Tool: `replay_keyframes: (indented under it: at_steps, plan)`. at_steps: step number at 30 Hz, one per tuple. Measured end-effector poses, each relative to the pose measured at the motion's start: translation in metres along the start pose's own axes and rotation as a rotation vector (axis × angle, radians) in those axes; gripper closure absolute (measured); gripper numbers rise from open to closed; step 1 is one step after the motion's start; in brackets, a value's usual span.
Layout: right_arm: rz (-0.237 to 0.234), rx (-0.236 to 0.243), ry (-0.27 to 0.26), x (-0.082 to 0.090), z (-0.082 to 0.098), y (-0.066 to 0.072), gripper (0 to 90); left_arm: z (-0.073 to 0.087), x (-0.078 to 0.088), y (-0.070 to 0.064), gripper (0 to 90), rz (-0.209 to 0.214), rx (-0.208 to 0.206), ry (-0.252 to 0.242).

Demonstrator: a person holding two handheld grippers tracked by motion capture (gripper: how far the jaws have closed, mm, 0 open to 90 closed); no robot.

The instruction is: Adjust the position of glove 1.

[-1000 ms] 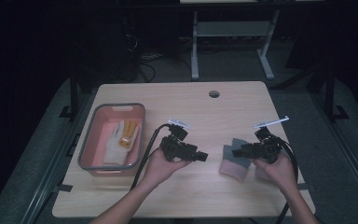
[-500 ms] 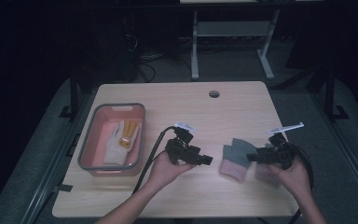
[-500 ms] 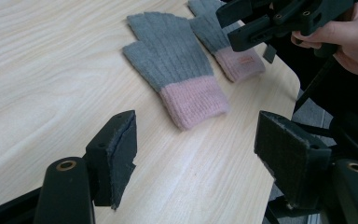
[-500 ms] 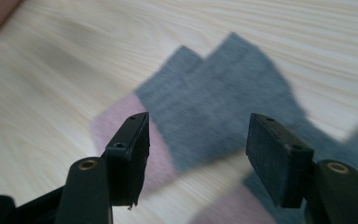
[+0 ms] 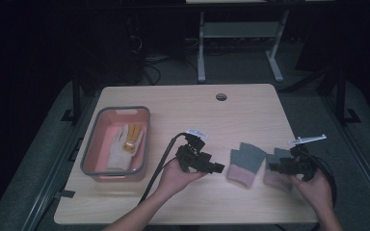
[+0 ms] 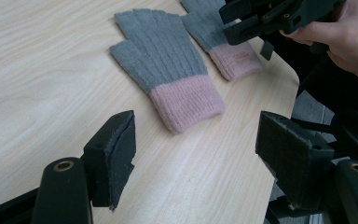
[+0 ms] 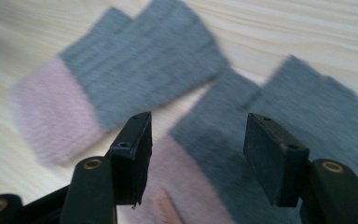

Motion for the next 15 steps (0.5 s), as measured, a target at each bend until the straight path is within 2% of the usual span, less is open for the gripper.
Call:
replay_keyframes:
  at_steps: [7, 11, 15]
  plan:
    - [0.072, 0.002, 0.037, -0.004, 0.011, -0.013, 44.1, 0.001, -0.003, -0.001, 29.0, -0.002, -0.003, 0.004]
    - [0.08, -0.002, 0.039, -0.008, 0.013, -0.014, 45.5, 0.003, -0.006, -0.002, 29.0, 0.002, -0.004, 0.013]
    - [0.094, 0.009, 0.008, -0.01, 0.014, -0.015, 50.0, 0.004, -0.007, -0.003, 29.5, -0.001, 0.003, 0.008]
Point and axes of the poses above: each handheld gripper's, and its own axes: x roughly backward along the jaws, z roughly out of its underside, y roughly to its left, the point moved 8 cm from there along -x, roughly forward along the jaws, and after that the axes turned 14 degrees about -z, right-handed, at the moved point
